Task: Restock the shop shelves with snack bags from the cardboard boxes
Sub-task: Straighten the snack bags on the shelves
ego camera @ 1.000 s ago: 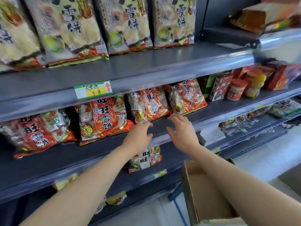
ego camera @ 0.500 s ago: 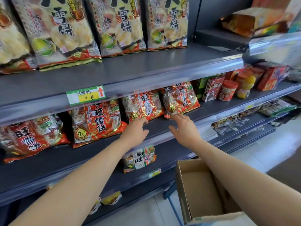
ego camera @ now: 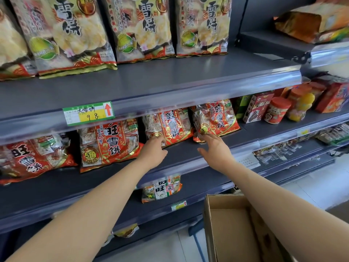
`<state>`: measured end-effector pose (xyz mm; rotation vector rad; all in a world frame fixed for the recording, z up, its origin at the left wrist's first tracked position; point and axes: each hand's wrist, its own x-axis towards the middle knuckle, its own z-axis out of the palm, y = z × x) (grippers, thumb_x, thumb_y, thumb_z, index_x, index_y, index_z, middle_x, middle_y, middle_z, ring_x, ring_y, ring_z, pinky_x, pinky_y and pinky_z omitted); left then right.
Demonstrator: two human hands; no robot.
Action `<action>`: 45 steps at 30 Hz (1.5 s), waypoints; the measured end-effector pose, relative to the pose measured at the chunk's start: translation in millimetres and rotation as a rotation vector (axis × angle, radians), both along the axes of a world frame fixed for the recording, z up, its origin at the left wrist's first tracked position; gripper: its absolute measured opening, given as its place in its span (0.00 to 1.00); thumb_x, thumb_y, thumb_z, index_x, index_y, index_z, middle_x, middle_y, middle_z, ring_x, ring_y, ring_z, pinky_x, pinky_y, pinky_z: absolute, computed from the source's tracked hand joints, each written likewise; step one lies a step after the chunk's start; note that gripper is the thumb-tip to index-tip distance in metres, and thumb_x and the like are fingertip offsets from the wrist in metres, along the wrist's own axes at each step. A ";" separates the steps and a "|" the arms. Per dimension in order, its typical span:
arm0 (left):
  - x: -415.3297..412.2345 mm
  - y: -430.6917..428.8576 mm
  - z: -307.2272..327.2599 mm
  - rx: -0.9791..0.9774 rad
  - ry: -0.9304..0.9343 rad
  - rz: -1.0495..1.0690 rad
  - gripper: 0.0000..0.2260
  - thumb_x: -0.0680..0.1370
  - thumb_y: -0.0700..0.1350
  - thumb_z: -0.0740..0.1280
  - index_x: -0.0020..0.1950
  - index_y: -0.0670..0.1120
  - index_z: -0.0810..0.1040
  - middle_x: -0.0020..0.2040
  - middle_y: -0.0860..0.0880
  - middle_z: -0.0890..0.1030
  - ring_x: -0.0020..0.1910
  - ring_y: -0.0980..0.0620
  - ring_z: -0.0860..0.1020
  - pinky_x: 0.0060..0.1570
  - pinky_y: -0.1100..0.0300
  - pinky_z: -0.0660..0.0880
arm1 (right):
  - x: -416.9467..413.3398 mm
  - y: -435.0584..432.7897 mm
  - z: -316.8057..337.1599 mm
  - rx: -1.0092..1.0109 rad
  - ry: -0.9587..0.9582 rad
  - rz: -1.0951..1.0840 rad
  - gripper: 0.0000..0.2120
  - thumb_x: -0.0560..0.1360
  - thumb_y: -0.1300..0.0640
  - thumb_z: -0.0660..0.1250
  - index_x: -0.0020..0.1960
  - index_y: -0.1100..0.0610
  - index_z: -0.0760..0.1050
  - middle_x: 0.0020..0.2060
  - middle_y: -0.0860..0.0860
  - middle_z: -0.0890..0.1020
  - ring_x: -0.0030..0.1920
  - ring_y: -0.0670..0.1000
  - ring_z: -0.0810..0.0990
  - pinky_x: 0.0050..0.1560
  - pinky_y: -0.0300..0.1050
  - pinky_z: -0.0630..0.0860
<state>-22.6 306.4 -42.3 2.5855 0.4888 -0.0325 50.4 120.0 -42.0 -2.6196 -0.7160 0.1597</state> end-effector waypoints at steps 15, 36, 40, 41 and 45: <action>49.5 -9.0 -39.3 -0.471 -0.159 0.660 0.31 0.75 0.44 0.70 0.73 0.43 0.59 0.65 0.43 0.72 0.56 0.45 0.76 0.48 0.56 0.74 | 74.1 21.9 -32.4 -0.022 0.203 0.213 0.29 0.78 0.54 0.65 0.75 0.56 0.58 0.71 0.58 0.66 0.63 0.59 0.73 0.52 0.46 0.74; 106.3 45.3 -101.6 -0.736 -0.233 0.669 0.46 0.73 0.39 0.71 0.78 0.55 0.41 0.68 0.46 0.73 0.64 0.46 0.73 0.65 0.53 0.68 | 122.3 111.7 -83.4 0.392 0.752 -0.064 0.32 0.76 0.55 0.67 0.75 0.51 0.55 0.60 0.51 0.76 0.56 0.51 0.74 0.53 0.43 0.68; 100.5 22.2 -92.4 -0.685 -0.304 0.729 0.39 0.75 0.36 0.68 0.78 0.50 0.48 0.66 0.44 0.74 0.62 0.46 0.74 0.55 0.59 0.69 | 117.5 85.8 -78.6 0.369 0.516 -0.096 0.20 0.77 0.60 0.63 0.68 0.57 0.70 0.58 0.55 0.79 0.54 0.55 0.77 0.47 0.42 0.71; 101.3 13.9 -89.2 -0.652 -0.313 0.735 0.34 0.75 0.36 0.67 0.76 0.48 0.52 0.63 0.44 0.75 0.60 0.46 0.75 0.52 0.59 0.69 | 117.9 76.4 -76.1 0.359 0.416 -0.108 0.16 0.77 0.62 0.61 0.64 0.58 0.74 0.56 0.56 0.80 0.54 0.57 0.78 0.45 0.41 0.71; 121.8 -28.5 -82.0 -0.650 -0.237 0.572 0.20 0.75 0.38 0.68 0.65 0.43 0.68 0.49 0.48 0.78 0.46 0.48 0.76 0.47 0.54 0.76 | 136.3 31.5 -72.7 0.418 0.251 -0.257 0.15 0.76 0.64 0.62 0.62 0.57 0.74 0.54 0.54 0.79 0.46 0.57 0.78 0.39 0.39 0.69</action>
